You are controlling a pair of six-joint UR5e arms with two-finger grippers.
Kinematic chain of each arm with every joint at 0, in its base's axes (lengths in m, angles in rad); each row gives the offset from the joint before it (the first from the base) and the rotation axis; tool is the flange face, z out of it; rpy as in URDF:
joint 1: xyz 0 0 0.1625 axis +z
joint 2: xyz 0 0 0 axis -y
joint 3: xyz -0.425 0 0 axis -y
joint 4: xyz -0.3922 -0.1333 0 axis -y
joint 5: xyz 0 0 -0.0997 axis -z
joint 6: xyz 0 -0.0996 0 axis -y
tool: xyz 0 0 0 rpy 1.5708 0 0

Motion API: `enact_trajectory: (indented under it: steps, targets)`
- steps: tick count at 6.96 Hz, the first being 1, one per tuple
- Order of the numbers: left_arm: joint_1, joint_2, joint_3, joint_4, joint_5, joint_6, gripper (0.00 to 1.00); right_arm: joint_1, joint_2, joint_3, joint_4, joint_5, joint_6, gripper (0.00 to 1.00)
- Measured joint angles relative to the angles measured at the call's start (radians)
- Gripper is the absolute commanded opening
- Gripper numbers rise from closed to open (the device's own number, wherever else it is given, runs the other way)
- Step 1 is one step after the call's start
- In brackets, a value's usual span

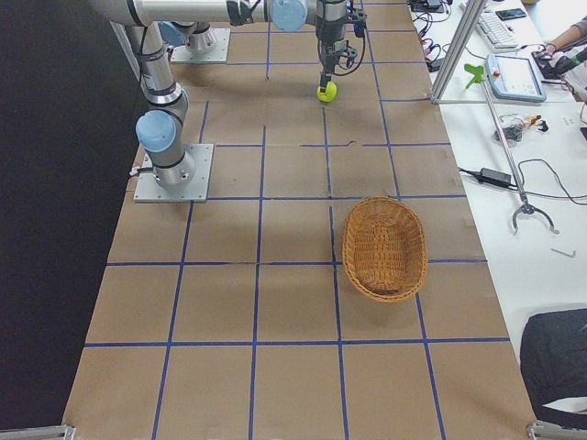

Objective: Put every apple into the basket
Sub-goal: 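Grasp the green apple with the right gripper while the left returns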

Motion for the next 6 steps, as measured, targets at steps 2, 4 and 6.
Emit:
enact_trajectory:
  steps: [2, 4, 6]
  targets:
    - [0.163, 0.209, -0.024, -0.162, 0.0, 0.058, 0.99, 0.006, 0.042, 0.11, -0.149, 0.008, 0.009, 1.0]
    - [0.482, 0.374, -0.124, -0.261, 0.004, 0.296, 0.98, 0.051, 0.101, 0.189, -0.313, 0.014, 0.098, 1.0]
    - [0.728, 0.422, -0.284, -0.178, 0.031, 0.523, 0.98, 0.155, 0.189, 0.168, -0.419, 0.008, 0.261, 1.0]
